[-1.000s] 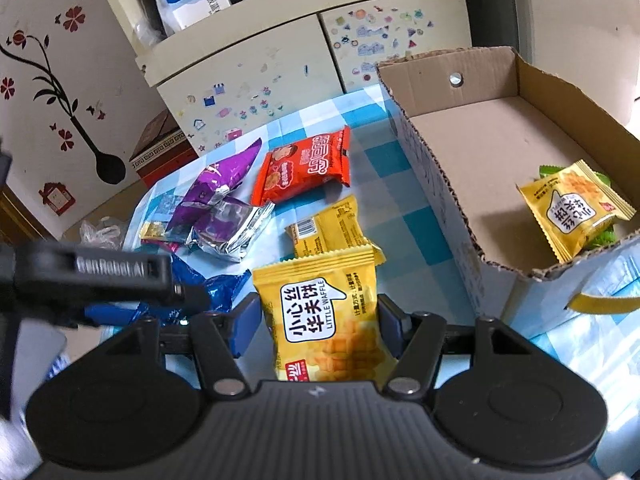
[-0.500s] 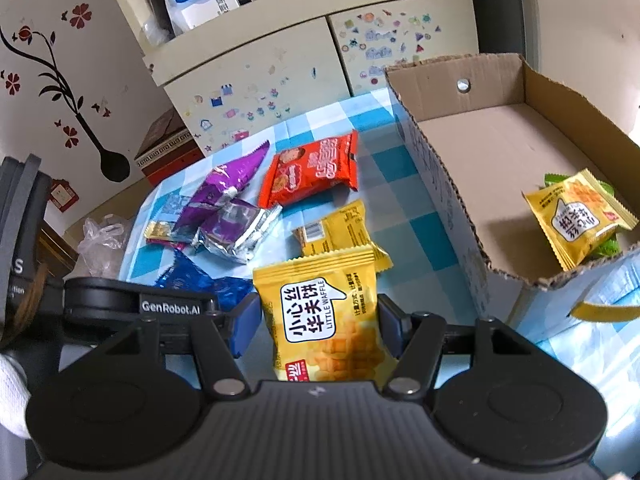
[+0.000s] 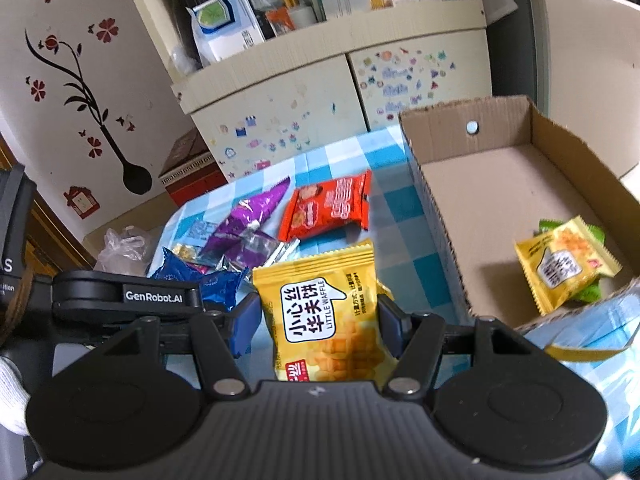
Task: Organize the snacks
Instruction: 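Carry the blue foil and waffle packets into the cardboard box and open both grippers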
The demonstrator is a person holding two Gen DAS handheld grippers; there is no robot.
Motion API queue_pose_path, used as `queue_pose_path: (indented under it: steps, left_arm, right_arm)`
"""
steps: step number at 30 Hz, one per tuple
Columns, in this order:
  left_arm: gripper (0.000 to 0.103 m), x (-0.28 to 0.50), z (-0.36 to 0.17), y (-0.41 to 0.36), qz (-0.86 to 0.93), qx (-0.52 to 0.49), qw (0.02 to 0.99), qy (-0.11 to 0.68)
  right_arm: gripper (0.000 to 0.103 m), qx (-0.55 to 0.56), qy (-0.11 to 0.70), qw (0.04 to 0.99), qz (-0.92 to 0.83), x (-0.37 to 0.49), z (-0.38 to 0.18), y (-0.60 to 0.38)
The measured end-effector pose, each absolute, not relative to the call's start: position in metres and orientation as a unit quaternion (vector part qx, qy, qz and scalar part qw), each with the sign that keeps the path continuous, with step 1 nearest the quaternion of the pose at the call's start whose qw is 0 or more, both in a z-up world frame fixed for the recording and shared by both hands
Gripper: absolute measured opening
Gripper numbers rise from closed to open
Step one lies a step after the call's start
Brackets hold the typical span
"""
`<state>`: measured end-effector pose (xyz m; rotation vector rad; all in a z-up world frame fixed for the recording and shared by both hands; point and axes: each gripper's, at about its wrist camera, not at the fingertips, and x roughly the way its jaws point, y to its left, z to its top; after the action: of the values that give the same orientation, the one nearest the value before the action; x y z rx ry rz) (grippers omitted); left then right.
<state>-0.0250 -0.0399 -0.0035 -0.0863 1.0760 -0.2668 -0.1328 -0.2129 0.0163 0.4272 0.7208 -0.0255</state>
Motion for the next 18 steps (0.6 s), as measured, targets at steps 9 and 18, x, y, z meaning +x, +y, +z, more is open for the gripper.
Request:
queue_pose_path:
  steps: [9, 18]
  left_arm:
    - [0.066, -0.032, 0.021, -0.041, -0.122, -0.064, 0.869, 0.475]
    - [0.066, -0.032, 0.032, -0.049, -0.128, -0.080, 0.875, 0.459]
  right_arm:
    - [0.063, 0.179, 0.334, 0.925, 0.014, -0.129, 0.047, -0.225]
    - [0.063, 0.124, 0.308, 0.942, 0.052, -0.112, 0.080, -0.251]
